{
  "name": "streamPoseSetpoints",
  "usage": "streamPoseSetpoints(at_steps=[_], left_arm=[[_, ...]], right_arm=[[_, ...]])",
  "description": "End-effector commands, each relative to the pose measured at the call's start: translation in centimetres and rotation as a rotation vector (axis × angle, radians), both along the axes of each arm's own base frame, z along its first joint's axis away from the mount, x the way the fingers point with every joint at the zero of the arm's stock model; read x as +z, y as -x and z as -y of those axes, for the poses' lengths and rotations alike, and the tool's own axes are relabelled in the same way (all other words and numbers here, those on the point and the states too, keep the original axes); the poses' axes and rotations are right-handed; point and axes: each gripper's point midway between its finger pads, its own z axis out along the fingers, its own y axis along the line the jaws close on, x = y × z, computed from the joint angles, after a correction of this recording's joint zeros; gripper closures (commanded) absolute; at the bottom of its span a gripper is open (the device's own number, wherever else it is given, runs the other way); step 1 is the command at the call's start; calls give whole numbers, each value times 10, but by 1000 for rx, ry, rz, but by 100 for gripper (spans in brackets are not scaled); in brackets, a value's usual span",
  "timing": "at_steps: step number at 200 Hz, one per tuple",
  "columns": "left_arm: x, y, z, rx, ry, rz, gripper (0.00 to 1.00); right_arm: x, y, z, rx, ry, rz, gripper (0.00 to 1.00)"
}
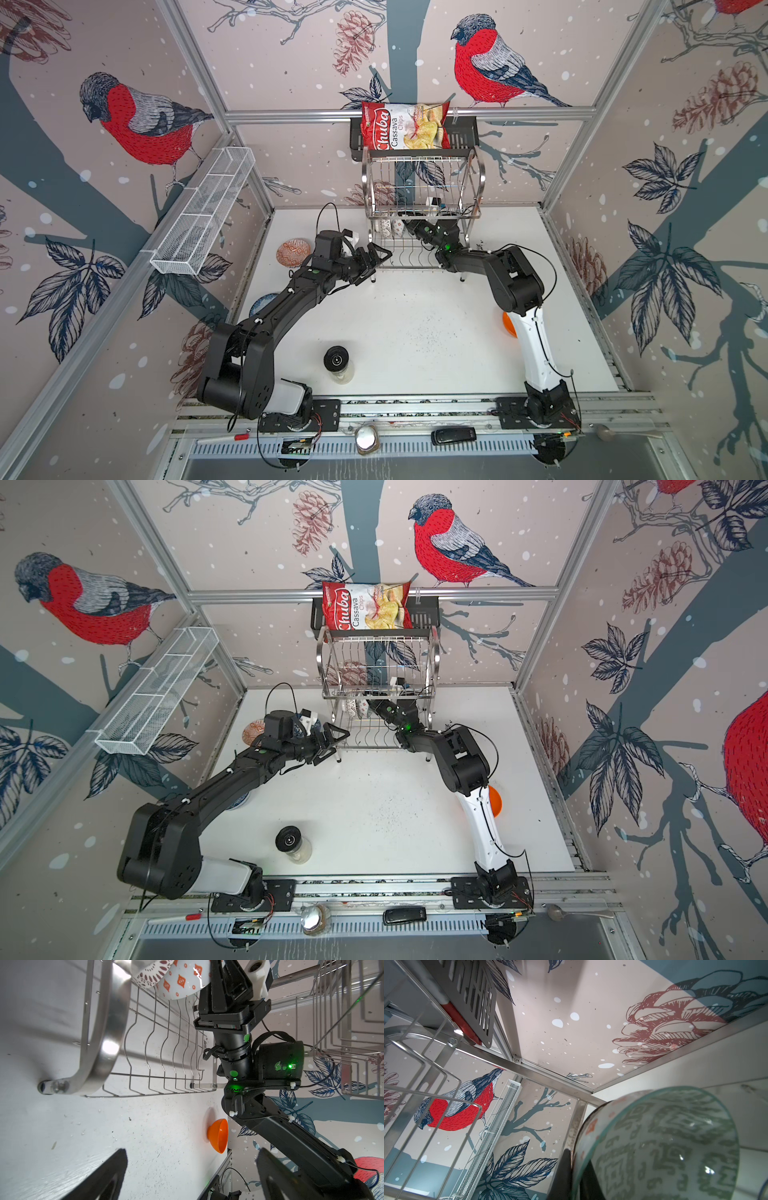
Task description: Load the bowls into the dish rack
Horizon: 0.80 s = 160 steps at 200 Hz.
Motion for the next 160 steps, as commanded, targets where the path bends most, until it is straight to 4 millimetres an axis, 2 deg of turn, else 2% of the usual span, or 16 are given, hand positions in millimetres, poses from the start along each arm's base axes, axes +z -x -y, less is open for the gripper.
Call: streamPoseSetpoints(at_steps=[1, 160], left_arm=[[13, -4, 5, -9, 24, 46, 3], [6, -6, 9, -17, 18, 28, 3]], right_arm=[[14, 3, -4, 37, -44, 44, 100], [8, 7, -12, 118, -85, 21, 99]])
